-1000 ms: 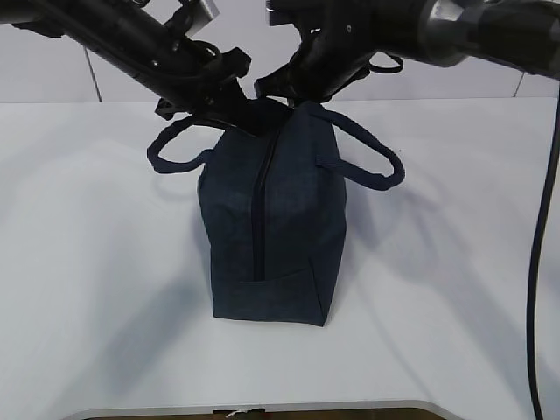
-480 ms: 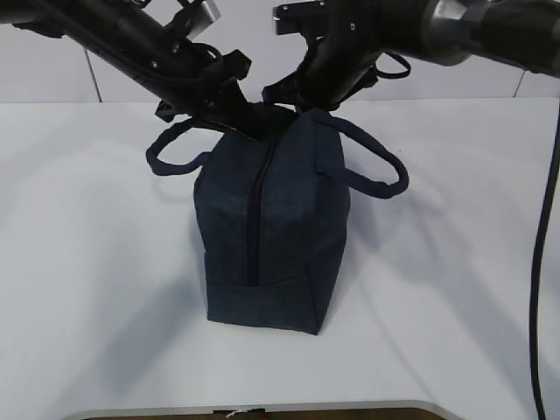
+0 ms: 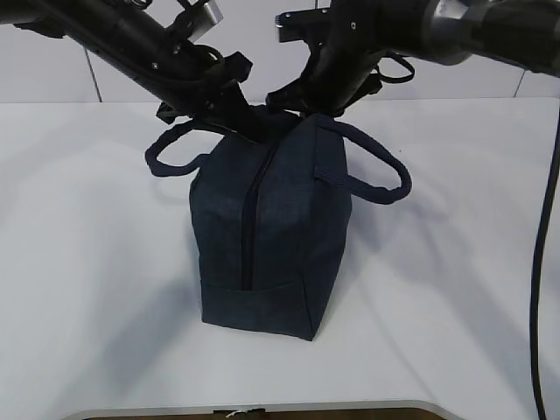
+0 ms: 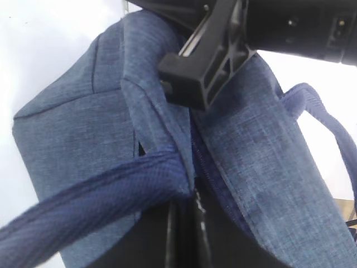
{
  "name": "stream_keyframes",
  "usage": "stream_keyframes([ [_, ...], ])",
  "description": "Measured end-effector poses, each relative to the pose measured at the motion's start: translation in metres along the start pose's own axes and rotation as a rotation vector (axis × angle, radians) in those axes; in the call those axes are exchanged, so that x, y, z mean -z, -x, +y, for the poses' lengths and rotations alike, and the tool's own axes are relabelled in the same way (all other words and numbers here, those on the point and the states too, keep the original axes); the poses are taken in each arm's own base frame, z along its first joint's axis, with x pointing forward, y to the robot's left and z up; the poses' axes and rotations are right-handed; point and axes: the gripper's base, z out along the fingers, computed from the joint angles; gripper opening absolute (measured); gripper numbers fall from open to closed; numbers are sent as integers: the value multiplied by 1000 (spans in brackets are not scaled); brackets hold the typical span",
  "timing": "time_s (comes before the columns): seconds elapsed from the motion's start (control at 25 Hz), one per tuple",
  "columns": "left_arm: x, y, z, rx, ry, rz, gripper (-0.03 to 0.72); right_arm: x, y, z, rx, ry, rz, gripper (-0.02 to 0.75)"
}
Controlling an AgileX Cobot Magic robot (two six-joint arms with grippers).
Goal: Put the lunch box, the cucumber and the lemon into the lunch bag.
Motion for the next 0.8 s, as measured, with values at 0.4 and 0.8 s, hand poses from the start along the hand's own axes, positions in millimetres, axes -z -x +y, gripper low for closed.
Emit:
stream_keyframes([
  [0.4, 0, -1, 1, -10, 15, 7, -13, 0, -1, 0, 0, -1, 10, 8],
  [0.8, 0, -1, 1, -11, 16, 9, -13, -1, -1, 0, 0, -1, 11, 92],
])
